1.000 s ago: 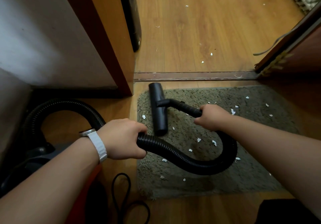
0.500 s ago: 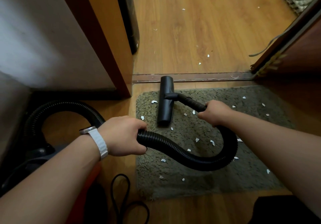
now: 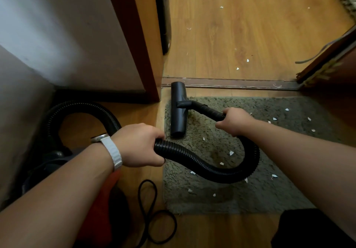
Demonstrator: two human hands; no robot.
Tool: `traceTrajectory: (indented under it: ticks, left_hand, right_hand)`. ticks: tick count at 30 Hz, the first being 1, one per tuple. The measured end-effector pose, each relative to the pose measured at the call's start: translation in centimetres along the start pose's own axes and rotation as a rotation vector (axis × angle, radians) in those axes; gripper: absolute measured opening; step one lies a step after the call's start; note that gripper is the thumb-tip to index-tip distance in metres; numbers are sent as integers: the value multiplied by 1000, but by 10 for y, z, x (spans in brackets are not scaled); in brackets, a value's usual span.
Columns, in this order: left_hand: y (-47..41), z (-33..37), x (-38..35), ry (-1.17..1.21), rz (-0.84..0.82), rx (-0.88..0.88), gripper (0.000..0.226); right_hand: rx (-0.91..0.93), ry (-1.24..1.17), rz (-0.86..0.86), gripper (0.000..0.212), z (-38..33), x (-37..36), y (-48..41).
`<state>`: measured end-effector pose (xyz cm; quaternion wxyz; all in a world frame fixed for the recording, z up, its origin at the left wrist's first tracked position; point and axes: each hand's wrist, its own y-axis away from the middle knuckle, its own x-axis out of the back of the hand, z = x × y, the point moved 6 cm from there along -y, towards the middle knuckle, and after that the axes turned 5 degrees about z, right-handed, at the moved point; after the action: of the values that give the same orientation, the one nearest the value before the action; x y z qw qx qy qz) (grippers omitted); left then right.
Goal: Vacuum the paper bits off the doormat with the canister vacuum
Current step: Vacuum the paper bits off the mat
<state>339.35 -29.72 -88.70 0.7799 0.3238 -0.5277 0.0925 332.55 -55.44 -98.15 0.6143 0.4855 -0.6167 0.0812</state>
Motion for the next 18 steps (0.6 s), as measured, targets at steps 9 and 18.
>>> traceTrajectory:
  ticks: [9,18]
  left_hand:
    - [-13,15,2,32,5,-31,25]
    - [-22,37,2,16,35,-62,25]
  right_hand:
    - [10,19,93,24,52,14,13]
    - [138,85,221,22,65,36,12]
